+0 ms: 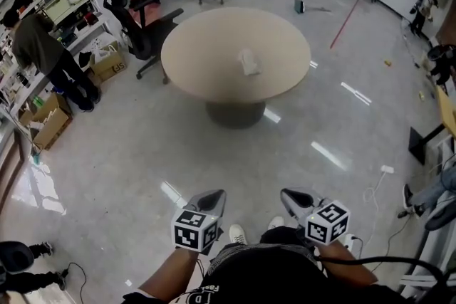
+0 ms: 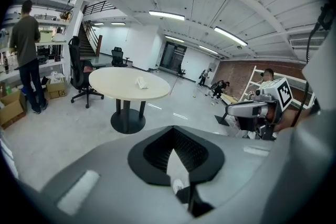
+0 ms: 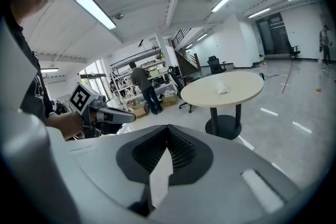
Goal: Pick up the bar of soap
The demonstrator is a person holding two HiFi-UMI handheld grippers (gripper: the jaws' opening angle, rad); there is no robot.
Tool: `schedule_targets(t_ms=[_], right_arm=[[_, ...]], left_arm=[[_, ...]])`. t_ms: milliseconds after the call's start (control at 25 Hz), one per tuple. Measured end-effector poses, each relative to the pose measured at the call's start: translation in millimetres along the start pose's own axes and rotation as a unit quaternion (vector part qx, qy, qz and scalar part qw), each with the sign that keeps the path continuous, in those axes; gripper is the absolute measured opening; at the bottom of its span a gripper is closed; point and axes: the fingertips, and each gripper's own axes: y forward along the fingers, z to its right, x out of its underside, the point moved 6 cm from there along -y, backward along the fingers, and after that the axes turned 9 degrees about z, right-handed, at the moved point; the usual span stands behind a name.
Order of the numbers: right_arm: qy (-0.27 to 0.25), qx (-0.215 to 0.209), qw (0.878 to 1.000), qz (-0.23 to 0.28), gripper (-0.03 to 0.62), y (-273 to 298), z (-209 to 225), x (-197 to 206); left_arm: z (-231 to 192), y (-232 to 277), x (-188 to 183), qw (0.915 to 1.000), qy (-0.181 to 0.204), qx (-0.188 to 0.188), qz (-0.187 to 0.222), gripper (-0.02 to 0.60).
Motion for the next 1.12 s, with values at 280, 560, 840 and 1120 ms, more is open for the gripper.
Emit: schedule_targets(t_ms=[280,560,840,1120], right_arm=[[0.005,-0.016,1.0,-0.004,0.006,30,9,-12],[0.01,-0.054,0.999,-0.005,0.006,71,47,-38],[0.013,-0.07,0.997,0.004,0.006,108,120,-75],[0.022,-0.068,0.997,0.018,0.006,118,207,-115]], left_arm=[[-17,10,-9,0.9999,-0.007,-0.011,-0.006,0.008],[-34,39,-32,0.9983,-0.021,-0.054,-0.005,0.008],[-39,118,-83,0.9985,-0.012,-0.053,0.002,0.008],[-32,200,-138,0.9979,0.008,-0.064,0.007,0.008]])
